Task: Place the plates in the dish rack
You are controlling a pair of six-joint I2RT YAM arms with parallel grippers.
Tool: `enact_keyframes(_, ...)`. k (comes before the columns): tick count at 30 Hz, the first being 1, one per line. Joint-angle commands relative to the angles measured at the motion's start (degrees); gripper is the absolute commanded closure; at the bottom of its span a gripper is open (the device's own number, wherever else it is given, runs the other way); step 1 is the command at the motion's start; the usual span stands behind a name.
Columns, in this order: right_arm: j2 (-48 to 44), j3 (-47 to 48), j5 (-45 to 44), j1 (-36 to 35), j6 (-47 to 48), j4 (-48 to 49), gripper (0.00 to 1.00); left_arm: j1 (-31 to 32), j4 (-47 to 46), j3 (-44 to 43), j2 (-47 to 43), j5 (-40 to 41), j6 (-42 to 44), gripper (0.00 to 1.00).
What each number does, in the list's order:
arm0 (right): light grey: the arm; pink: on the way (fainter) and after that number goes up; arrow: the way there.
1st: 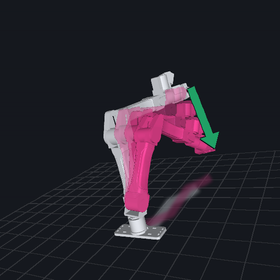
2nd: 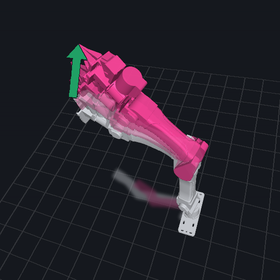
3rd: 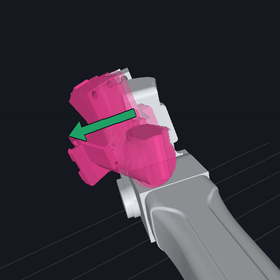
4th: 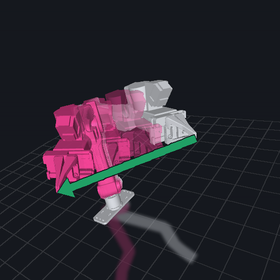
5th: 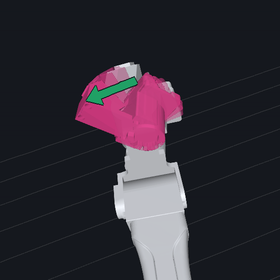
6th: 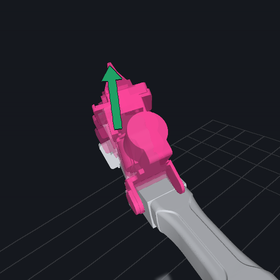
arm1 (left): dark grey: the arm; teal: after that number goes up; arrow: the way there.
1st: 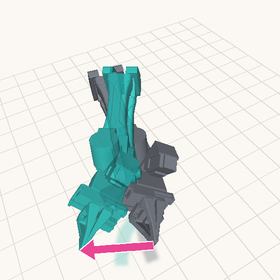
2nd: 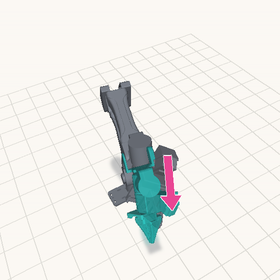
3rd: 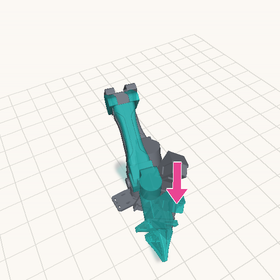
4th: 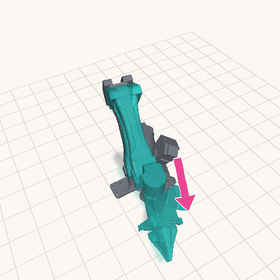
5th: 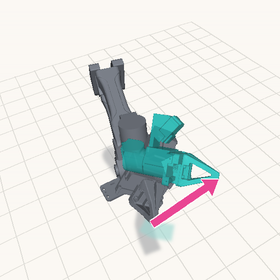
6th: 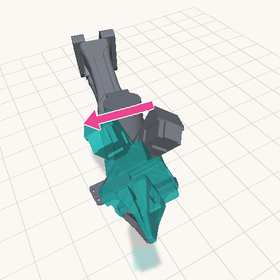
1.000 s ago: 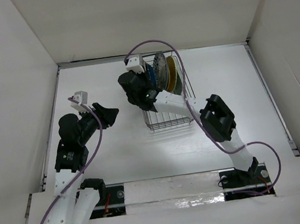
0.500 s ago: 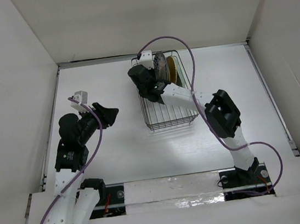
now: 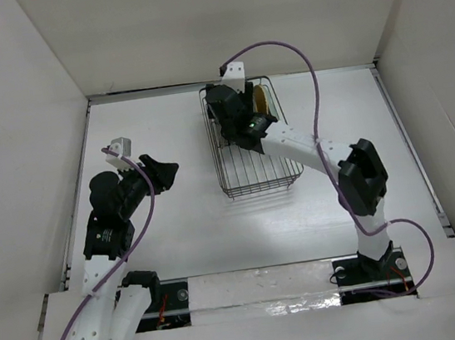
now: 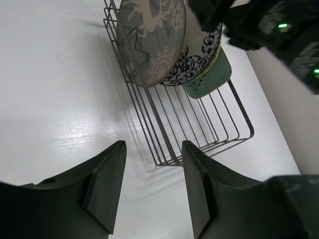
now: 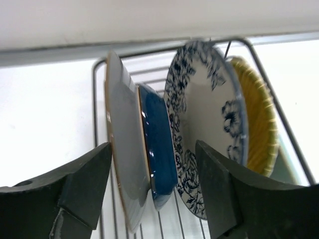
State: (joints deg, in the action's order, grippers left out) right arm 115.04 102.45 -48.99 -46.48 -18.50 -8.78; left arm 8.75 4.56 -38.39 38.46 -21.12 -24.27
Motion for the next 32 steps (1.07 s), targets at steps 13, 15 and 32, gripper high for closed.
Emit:
enact_keyframes(13, -45.31, -37.7, 13.92, -4.67, 2.16, 19.4, 0.75, -1.55, -3.06, -2.04, -2.07, 1.09, 1.95, 0.51)
enact_keyframes(15, -55.04, -44.06, 14.27, -4.67, -1.08, 20.81, 1.0, -1.55, -4.2, -1.69, -3.64, 0.56, 2.12, 0.5)
enact_keyframes(32, -85.69, -67.13, 14.87, 2.45, -6.63, 10.18, 0.42, -1.55, -8.77, 0.77, -10.24, 2.58, 4.06, 0.47)
